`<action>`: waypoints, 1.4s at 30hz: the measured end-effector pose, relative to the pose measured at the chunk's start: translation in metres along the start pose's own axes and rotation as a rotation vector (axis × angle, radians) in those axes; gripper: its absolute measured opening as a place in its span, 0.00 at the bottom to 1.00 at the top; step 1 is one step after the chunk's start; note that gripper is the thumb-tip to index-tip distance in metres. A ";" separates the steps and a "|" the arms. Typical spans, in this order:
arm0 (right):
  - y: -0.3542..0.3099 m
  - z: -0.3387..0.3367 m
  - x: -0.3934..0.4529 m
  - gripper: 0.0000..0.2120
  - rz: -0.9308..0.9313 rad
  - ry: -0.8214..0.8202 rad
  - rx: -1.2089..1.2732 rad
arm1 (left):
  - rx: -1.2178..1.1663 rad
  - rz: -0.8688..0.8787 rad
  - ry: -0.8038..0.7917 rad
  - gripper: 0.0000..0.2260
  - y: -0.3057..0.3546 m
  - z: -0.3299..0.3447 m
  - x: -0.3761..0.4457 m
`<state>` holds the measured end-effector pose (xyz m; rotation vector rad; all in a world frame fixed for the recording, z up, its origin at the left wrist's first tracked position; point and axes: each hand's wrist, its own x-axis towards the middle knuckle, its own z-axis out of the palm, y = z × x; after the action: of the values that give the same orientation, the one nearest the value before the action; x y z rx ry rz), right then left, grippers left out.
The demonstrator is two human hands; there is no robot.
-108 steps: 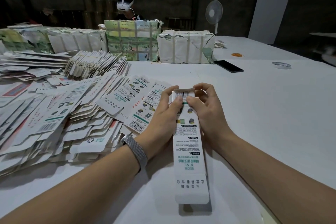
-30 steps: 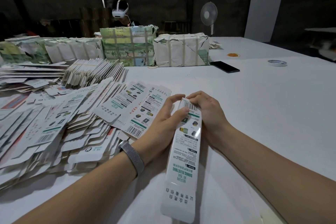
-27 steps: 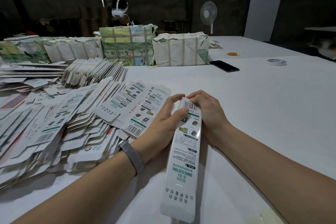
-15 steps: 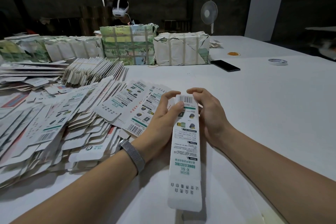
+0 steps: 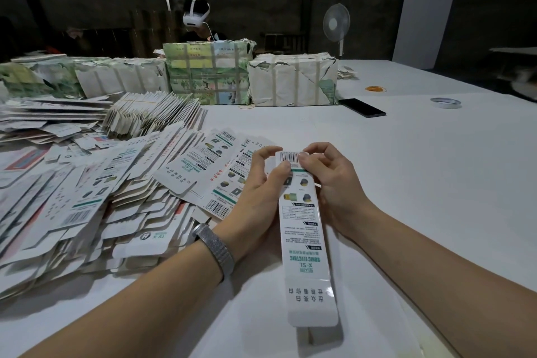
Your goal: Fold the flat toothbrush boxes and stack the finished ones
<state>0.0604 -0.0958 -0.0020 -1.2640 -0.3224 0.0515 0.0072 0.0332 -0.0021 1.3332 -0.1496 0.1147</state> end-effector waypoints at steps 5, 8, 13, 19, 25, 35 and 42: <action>0.000 0.000 -0.002 0.04 0.008 0.008 -0.013 | -0.049 -0.009 0.020 0.09 -0.001 0.000 0.002; -0.001 0.002 -0.003 0.03 -0.020 0.018 -0.112 | -0.056 -0.007 0.041 0.08 -0.004 -0.001 0.004; -0.018 0.000 -0.002 0.09 -0.186 -0.017 -0.712 | -0.106 -0.038 0.130 0.13 -0.004 0.000 0.005; -0.058 -0.006 -0.018 0.27 0.029 -0.414 -1.095 | -0.010 0.000 0.112 0.28 -0.006 -0.001 0.004; -0.100 -0.043 -0.038 0.35 -0.016 -0.110 -1.315 | -0.007 0.019 0.080 0.16 -0.009 -0.004 0.009; -0.137 -0.241 -0.104 0.28 0.431 0.312 -1.840 | 0.010 -0.015 0.066 0.06 -0.019 -0.012 0.015; -0.157 -0.314 -0.123 0.18 0.378 0.602 -2.026 | 0.011 -0.015 0.011 0.17 -0.029 -0.021 0.028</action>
<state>0.0053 -0.4619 0.0374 -3.1980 0.6444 -0.4456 0.0407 0.0472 -0.0295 1.3444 -0.1292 0.1102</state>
